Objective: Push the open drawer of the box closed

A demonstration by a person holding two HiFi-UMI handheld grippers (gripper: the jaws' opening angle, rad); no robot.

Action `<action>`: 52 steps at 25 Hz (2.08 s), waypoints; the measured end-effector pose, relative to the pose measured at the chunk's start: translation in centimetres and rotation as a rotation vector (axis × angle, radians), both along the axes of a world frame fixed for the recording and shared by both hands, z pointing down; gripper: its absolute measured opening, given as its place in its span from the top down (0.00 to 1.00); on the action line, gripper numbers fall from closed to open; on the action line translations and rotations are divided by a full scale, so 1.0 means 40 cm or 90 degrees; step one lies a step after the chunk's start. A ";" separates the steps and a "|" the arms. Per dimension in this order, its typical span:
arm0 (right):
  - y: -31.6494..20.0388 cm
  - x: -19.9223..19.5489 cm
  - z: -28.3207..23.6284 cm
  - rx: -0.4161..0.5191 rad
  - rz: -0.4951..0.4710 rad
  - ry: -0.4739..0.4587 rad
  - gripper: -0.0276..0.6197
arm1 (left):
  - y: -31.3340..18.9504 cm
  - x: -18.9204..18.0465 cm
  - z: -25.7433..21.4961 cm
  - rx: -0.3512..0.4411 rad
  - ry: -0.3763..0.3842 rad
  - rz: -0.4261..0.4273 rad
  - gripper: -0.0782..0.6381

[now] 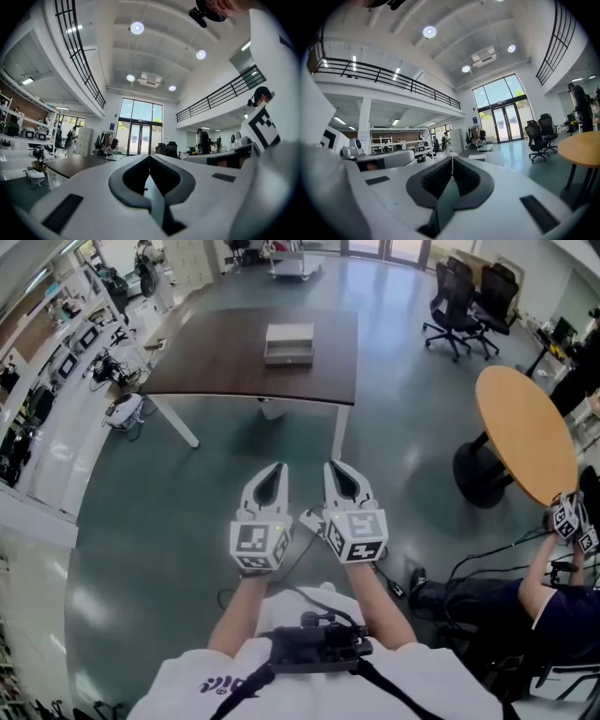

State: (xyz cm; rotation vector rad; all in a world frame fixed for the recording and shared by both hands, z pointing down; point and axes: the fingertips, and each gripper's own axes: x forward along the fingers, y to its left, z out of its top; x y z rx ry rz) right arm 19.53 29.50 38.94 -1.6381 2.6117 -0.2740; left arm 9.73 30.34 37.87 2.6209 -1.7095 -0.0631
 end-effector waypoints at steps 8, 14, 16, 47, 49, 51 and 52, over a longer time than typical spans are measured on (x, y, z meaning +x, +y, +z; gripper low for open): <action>0.035 0.013 0.041 -0.032 0.017 0.018 0.96 | 0.019 0.017 0.035 -0.018 0.015 0.028 0.88; -0.005 -0.060 0.030 -0.031 0.060 0.054 0.96 | -0.022 -0.064 -0.009 0.002 0.006 0.065 0.88; -0.035 -0.090 0.046 -0.056 0.084 0.080 0.96 | -0.048 -0.105 -0.019 0.010 -0.004 0.061 0.88; -0.222 -0.594 0.038 -0.036 0.174 0.107 0.96 | -0.294 -0.579 0.050 -0.025 0.012 0.136 0.88; -0.261 -0.611 0.037 -0.037 0.158 0.106 0.96 | -0.328 -0.592 0.043 -0.027 0.011 0.125 0.88; -0.306 -0.610 0.027 -0.029 0.143 0.106 0.96 | -0.369 -0.589 0.038 -0.026 0.011 0.112 0.88; -0.327 -0.604 0.023 -0.025 0.139 0.104 0.96 | -0.390 -0.582 0.038 -0.027 0.011 0.107 0.88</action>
